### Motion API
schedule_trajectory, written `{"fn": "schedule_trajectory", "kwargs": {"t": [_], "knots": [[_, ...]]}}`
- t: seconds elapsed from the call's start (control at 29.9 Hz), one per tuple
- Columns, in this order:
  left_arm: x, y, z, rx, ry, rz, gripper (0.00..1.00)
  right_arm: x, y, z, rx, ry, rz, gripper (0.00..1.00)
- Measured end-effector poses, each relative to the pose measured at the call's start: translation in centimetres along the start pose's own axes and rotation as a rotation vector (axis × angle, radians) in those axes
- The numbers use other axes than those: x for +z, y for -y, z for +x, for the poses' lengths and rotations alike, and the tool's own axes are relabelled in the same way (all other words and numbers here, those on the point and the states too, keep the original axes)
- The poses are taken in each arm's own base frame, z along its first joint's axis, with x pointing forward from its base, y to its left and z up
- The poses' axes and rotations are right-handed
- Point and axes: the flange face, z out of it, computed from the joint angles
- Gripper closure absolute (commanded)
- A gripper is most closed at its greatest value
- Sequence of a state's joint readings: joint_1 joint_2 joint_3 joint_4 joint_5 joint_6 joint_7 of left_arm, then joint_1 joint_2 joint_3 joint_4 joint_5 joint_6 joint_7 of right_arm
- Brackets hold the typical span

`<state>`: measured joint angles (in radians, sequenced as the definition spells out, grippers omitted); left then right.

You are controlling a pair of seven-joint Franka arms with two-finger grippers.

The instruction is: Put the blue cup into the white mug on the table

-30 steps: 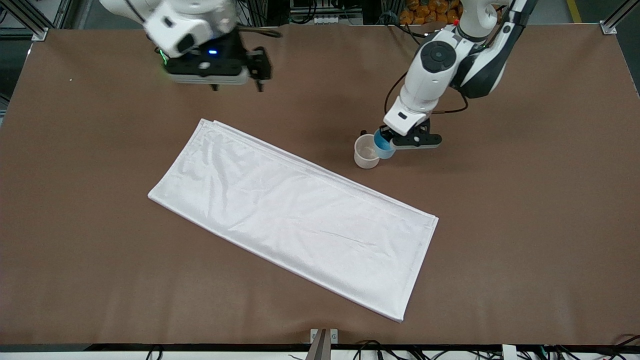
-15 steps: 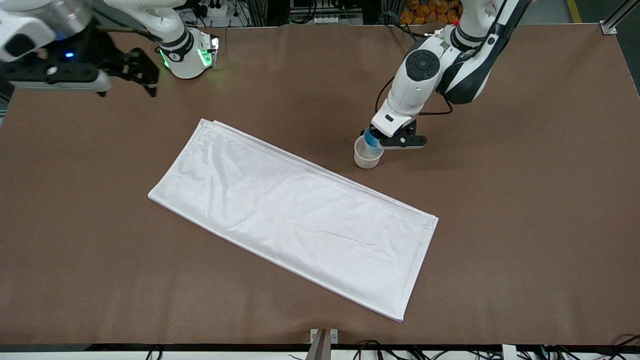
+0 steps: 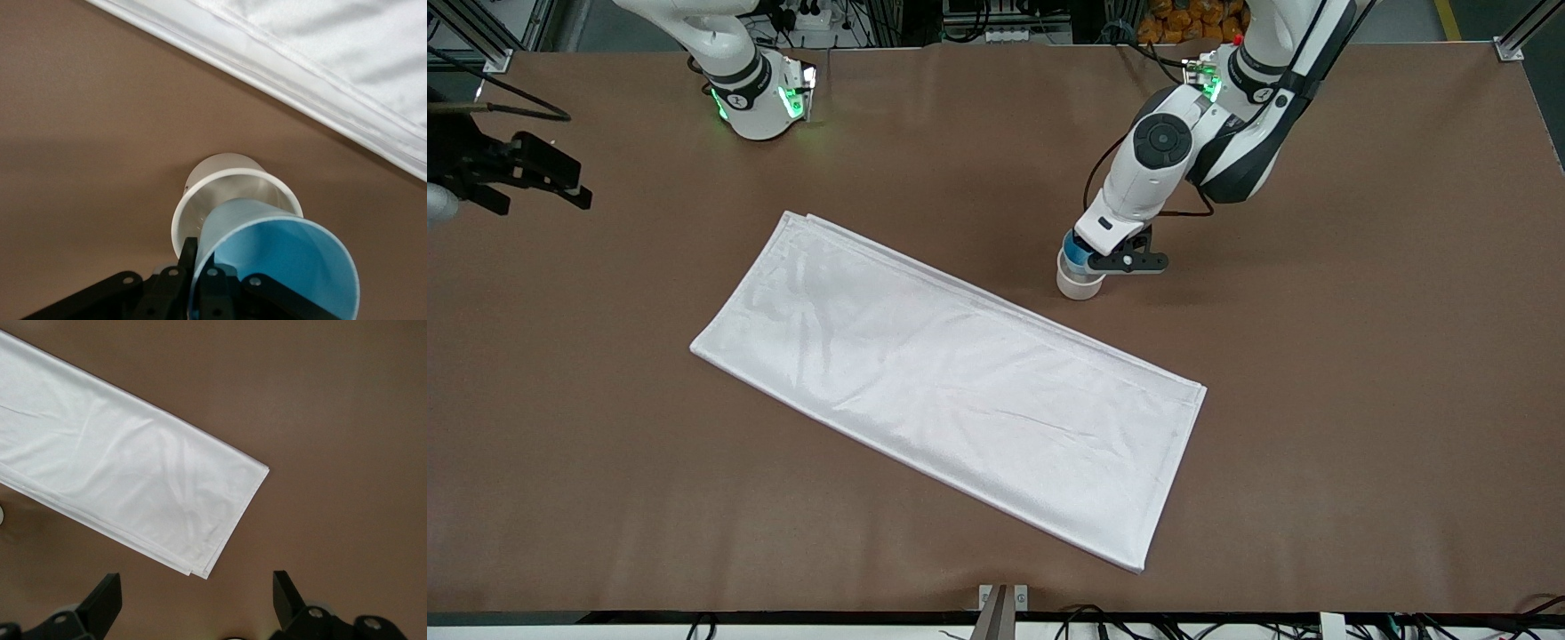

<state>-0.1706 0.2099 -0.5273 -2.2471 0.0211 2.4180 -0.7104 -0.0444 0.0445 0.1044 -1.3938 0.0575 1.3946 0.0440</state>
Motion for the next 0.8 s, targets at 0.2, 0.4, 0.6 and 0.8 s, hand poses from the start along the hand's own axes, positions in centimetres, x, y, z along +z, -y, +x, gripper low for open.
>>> {"fn": "schedule_trajectory", "kwargs": {"t": [0.2, 0.4, 0.6, 0.8], "knots": [[0.1, -0.1, 0.4, 0.005, 0.003, -0.006, 0.00, 1.7, 0.0, 0.1, 0.001, 0.001, -0.001, 0.00], [-2.4, -0.1, 2.5, 0.015, 0.008, 0.001, 0.00, 2.1, 0.0, 0.1, -0.059, -0.002, -0.002, 0.00], [-8.0, 0.6, 6.8, -0.009, -0.021, -0.006, 0.00, 2.7, 0.0, 0.2, -0.095, 0.000, -0.002, 0.00], [-12.7, 3.0, 10.8, -0.053, -0.084, -0.045, 0.00, 3.4, 0.1, 0.2, -0.107, 0.011, -0.003, 0.00]]}}
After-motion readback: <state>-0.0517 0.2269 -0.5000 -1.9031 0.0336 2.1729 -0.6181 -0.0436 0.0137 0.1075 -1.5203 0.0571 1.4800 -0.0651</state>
